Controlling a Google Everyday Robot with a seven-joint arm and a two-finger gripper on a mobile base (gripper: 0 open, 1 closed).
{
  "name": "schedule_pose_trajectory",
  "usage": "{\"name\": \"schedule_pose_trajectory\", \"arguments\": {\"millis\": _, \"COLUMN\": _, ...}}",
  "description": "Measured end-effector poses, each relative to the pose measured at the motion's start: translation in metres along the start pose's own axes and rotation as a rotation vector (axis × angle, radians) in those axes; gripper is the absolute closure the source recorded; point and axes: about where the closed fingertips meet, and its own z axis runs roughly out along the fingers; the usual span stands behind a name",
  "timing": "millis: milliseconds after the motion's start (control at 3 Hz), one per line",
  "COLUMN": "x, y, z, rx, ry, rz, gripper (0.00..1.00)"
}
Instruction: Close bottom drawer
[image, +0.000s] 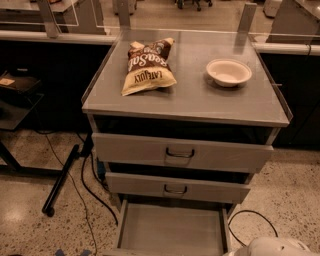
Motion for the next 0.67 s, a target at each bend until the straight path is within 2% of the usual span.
{"name": "schedule_pose_trajectory", "arguments": {"millis": 333, "x": 0.009, "y": -0.001, "z": 0.033, "rx": -0.008, "ry": 0.046, "rz": 0.019, "gripper": 1.00}}
{"name": "schedule_pose_trajectory", "arguments": {"millis": 667, "x": 0.011, "y": -0.020, "z": 0.092, "rx": -0.002, "ry": 0.095, "rz": 0.105, "gripper": 1.00}}
